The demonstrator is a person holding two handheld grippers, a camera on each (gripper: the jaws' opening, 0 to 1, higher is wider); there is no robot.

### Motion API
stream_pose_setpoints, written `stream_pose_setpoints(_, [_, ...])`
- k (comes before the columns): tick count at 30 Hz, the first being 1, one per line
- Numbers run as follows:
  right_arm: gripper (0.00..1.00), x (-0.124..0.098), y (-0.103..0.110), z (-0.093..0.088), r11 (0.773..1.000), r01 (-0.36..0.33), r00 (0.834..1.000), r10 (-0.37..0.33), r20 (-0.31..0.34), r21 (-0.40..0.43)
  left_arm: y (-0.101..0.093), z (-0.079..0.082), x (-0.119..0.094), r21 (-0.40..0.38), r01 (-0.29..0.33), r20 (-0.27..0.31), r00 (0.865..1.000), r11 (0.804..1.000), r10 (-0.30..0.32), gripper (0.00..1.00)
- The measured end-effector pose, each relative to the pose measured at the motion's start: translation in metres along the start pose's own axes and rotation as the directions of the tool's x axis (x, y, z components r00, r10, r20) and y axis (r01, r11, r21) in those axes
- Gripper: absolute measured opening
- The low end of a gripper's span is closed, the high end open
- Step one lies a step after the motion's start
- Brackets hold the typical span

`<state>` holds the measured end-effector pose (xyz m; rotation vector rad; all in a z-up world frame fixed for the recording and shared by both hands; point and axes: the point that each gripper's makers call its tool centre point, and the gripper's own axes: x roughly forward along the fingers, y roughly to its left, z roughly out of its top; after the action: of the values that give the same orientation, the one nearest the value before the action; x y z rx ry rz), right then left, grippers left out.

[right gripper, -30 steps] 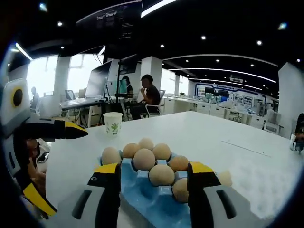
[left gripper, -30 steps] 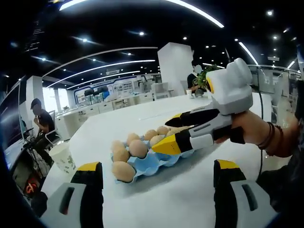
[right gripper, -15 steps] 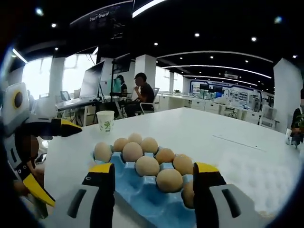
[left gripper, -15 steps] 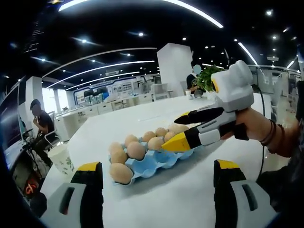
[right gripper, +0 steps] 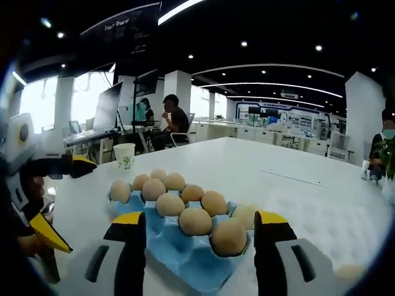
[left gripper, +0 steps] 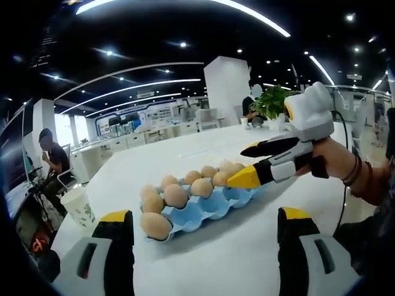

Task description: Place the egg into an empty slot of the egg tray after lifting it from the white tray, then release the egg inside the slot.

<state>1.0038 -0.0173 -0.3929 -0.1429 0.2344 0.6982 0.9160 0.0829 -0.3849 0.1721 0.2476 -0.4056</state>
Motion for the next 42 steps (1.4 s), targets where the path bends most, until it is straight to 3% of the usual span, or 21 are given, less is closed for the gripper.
stream_pose_setpoints(15, [0.74,-0.018,-0.027,-0.006,0.996,0.076,0.997,-0.077,0.024,0.049,-0.005,-0.002,0.005,-0.004,0.014,-0.004,1.000,1.000,-0.014,0.99])
stream_pose_setpoints(28, [0.74,-0.029,-0.043,-0.015,0.992,0.117,0.993,-0.118,0.021,0.042,-0.008,-0.003,0.009,0.004,0.028,-0.007,1.000,1.000,-0.028,0.99])
stream_pose_setpoints(42, [0.67,-0.044,-0.078,-0.022,0.971,0.227,0.972,-0.230,0.039,0.077,-0.010,-0.003,0.010,0.009,0.036,-0.017,0.999,0.999,-0.036,0.99])
